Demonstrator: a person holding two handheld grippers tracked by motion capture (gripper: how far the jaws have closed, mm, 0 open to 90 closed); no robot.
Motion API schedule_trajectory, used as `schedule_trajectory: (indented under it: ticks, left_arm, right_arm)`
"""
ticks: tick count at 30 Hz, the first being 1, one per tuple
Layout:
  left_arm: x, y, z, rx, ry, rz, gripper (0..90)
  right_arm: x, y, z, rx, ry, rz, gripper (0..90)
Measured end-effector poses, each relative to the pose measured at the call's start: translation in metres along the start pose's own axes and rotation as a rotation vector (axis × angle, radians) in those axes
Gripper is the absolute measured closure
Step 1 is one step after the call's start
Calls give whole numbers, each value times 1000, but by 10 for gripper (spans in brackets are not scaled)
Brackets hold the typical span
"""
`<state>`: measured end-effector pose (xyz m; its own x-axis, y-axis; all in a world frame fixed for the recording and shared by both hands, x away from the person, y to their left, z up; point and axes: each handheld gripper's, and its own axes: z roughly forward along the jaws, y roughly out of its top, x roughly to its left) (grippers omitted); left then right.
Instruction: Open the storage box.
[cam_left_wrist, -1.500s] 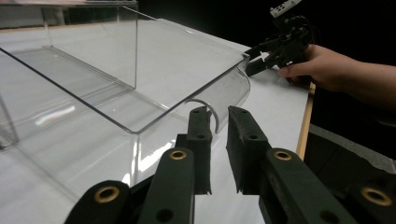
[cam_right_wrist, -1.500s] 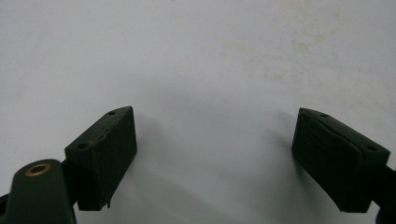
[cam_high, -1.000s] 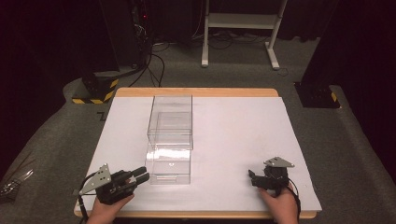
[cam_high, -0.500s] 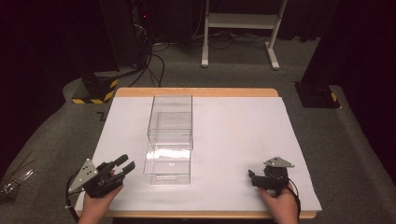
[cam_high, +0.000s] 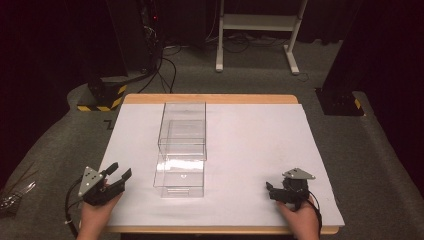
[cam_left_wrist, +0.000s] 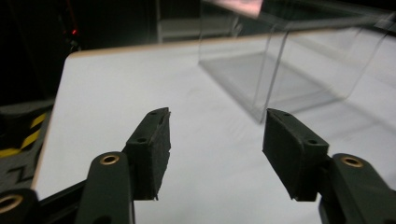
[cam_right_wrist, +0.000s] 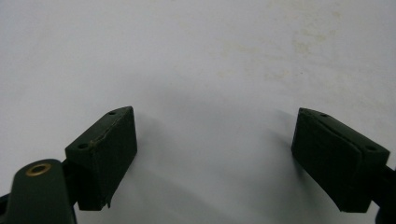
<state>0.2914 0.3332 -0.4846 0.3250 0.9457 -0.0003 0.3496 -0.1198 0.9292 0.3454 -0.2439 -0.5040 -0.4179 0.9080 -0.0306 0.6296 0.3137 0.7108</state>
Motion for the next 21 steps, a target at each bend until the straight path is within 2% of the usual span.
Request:
schedule_trajectory:
  ticks: [1,2,5,7,10,11,12,13,14,16,21]
  left_arm:
    - [0,-4,6,62,24,15,399]
    - [0,-4,6,62,24,15,393]
    - [0,-8,15,159,36,14,373]
    - [-1,-11,19,203,44,19,361]
    - [2,-12,25,272,43,2,332]
    - [3,-12,29,311,33,-26,313]
    - [3,-12,29,311,33,-26,297]
    - [4,-12,32,343,22,-35,297]
    - [3,-12,32,343,23,-28,269]
    - [0,-12,33,349,45,-1,268]
    - [0,-12,33,347,46,-8,268]
  right_arm:
    - [0,0,0,0,0,0,143]
    - [0,0,0,0,0,0,143]
    - [0,0,0,0,0,2,143]
    - [0,0,0,0,0,2,143]
    - [0,0,0,0,0,0,143]
    - [0,0,0,-1,0,0,143]
    - [0,0,0,-1,0,0,143]
    - [0,0,0,0,0,2,144]
    - [0,0,0,0,0,2,144]
    - [0,0,0,0,0,2,144]
    - [0,0,0,0,0,2,143]
